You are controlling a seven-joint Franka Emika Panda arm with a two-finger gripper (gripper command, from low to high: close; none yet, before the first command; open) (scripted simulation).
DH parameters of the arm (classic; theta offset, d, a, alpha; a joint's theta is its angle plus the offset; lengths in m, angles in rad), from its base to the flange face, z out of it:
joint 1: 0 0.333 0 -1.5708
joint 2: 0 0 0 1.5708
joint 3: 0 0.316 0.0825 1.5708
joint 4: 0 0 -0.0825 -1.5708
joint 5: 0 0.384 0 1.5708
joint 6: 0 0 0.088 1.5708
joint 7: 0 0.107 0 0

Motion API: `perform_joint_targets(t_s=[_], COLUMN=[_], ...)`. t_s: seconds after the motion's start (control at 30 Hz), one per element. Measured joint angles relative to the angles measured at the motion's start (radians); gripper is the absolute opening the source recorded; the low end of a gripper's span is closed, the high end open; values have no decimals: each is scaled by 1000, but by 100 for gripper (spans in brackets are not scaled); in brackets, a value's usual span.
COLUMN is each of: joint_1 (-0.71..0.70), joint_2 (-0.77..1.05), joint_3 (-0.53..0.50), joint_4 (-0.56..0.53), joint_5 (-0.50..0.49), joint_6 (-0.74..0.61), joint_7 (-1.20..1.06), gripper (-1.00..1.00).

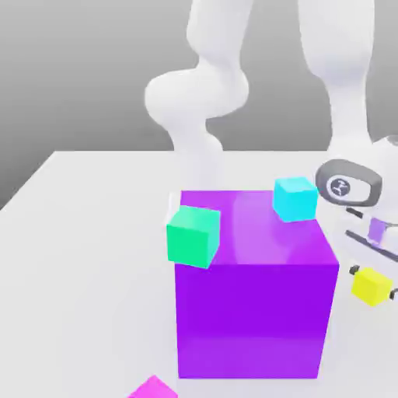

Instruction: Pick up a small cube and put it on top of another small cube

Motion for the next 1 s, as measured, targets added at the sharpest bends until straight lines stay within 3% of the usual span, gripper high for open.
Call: perform_joint_targets(t_s=[0.13, 0.3, 0.37, 0.77, 0.93, 1.0], joint_1=[-1, -68, -75, -185, -294, -276], joint_2=[-3, -164, -184, -268, -335, -372], joint_3=[2, 97, 102, -58, -113, -142], joint_4=[-1, -36, -31, 124, 195, 217], joint_5=[1, 128, 129, 37, 56, 84], joint_6=[-3, -126, -139, -282, -382, -438], joint_7=[-1, -97, -127, -62, -22, 8], gripper=[-100, -100, -100, -100, -100, -100])
